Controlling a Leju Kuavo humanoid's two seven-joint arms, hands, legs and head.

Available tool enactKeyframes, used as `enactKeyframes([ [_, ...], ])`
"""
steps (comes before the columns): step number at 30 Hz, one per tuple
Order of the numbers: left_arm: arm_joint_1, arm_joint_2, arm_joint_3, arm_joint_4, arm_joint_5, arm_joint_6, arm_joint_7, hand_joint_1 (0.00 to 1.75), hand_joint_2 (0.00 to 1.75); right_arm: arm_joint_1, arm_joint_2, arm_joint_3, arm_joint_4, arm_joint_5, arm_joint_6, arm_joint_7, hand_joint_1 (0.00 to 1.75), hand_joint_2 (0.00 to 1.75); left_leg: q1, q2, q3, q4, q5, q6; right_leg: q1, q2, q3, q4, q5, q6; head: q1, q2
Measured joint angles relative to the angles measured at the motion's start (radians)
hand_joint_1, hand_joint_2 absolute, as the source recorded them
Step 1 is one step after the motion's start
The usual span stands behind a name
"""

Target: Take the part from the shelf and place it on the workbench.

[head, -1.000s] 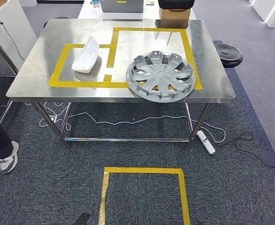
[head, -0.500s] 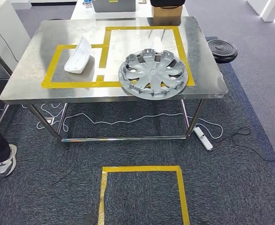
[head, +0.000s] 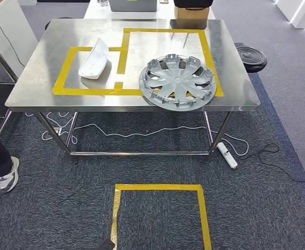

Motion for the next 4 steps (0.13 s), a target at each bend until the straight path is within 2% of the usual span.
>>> enactKeyframes([
  [1,0.0,0.0,-0.001,0.0,0.002,0.007,-0.001,0.0,0.0,-0.001,0.0,0.0,0.0,0.002,-0.014,-0.012,0.0,0.0,-0.001,0.0,0.0,0.001,0.0,-0.005,0.001,0.0,0.023,-0.046,0.013,-0.002,-0.001,0.0],
  [2,0.0,0.0,-0.001,0.0,0.006,0.017,-0.002,0.0,0.0,-0.001,0.0,0.0,0.0,0.006,-0.047,-0.029,0.0,0.0,-0.003,0.0,-0.001,0.001,0.001,-0.01,0.002,0.001,0.033,-0.067,0.016,-0.005,-0.002,0.0],
  [4,0.0,-0.001,-0.001,0.001,0.014,0.037,-0.007,0.0,0.0,0.002,0.002,0.001,0.0,0.017,-0.118,-0.063,0.0,0.0,-0.003,0.0,-0.003,-0.001,0.004,-0.019,0.005,0.003,0.032,-0.068,0.015,-0.012,-0.003,0.0],
])
